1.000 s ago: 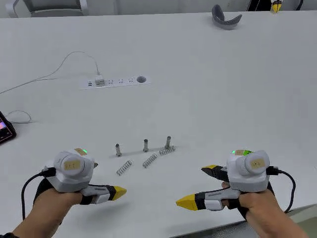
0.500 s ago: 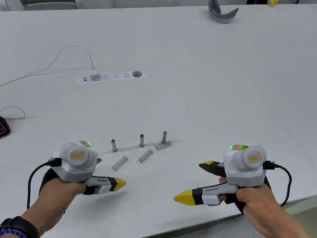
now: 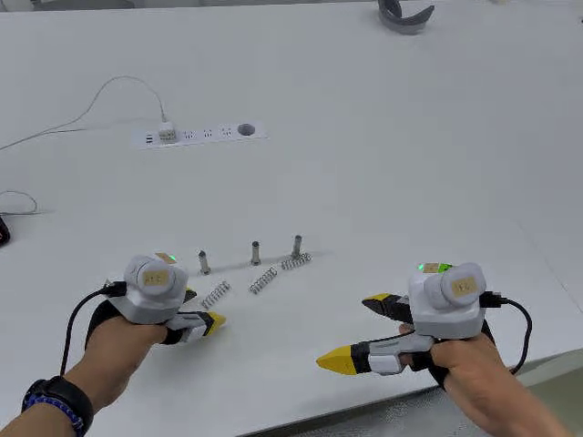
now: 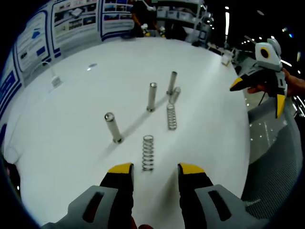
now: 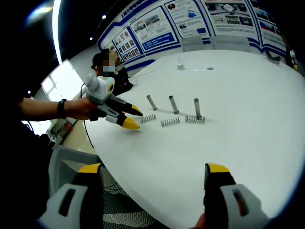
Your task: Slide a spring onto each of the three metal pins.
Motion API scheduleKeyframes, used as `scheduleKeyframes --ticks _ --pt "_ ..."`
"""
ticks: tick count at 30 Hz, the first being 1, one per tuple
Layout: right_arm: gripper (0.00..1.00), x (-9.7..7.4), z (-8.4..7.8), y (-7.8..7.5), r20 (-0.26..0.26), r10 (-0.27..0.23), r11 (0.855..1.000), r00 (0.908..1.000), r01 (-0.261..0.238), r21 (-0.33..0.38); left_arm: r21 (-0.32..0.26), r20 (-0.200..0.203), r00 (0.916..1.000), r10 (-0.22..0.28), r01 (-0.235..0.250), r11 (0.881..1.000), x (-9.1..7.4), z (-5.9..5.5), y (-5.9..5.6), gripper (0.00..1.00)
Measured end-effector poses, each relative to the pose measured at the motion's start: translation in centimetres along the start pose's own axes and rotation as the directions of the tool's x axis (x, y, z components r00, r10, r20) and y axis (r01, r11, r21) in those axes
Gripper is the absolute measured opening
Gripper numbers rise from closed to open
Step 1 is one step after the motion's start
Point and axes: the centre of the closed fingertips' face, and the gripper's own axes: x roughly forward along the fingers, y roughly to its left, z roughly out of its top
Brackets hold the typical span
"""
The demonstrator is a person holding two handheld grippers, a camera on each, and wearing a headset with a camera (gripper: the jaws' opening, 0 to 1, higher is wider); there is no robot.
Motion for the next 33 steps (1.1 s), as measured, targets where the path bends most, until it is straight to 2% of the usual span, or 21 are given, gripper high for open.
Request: scheduleKeyframes --ticks 2,13,16,18,20,23,33 --pt "0.89 0.0 0.1 0.0 0.001 0.001 1.000 1.0000 -0.001 0.002 -0.011 0.009 0.9999 0.009 -0.009 1.000 0.4 0.0 0.3 0.34" --pt "0.89 -0.1 0.1 -0.5 0.000 -0.003 1.000 1.0000 0.003 0.009 -0.048 0.028 0.9985 0.046 -0.045 0.998 1.0 0.2 0.9 0.20" --pt "0.88 0.0 0.0 -0.4 -0.001 0.000 1.000 1.0000 0.000 0.009 -0.040 0.027 0.9975 0.065 -0.064 0.997 1.1 0.0 1.3 0.12" --pt "0.88 0.0 0.0 -0.2 -0.002 0.002 1.000 1.0000 -0.002 0.009 -0.048 0.036 0.9974 0.062 -0.061 0.997 1.0 0.2 1.1 0.11" --pt "0.88 0.2 0.0 -0.1 0.000 0.003 1.000 1.0000 -0.003 0.008 -0.057 0.024 0.9979 0.061 -0.059 0.997 0.8 0.0 1.1 0.11" --pt "0.88 0.3 0.0 0.1 0.002 0.008 1.000 1.0000 -0.008 0.010 -0.086 0.047 0.9979 0.045 -0.041 0.995 0.2 0.4 0.6 0.11" --pt "0.88 0.5 0.4 0.5 0.006 0.020 1.000 0.9998 -0.020 -0.002 -0.078 0.065 0.9967 0.049 -0.044 0.996 -1.7 0.6 0.1 0.10"
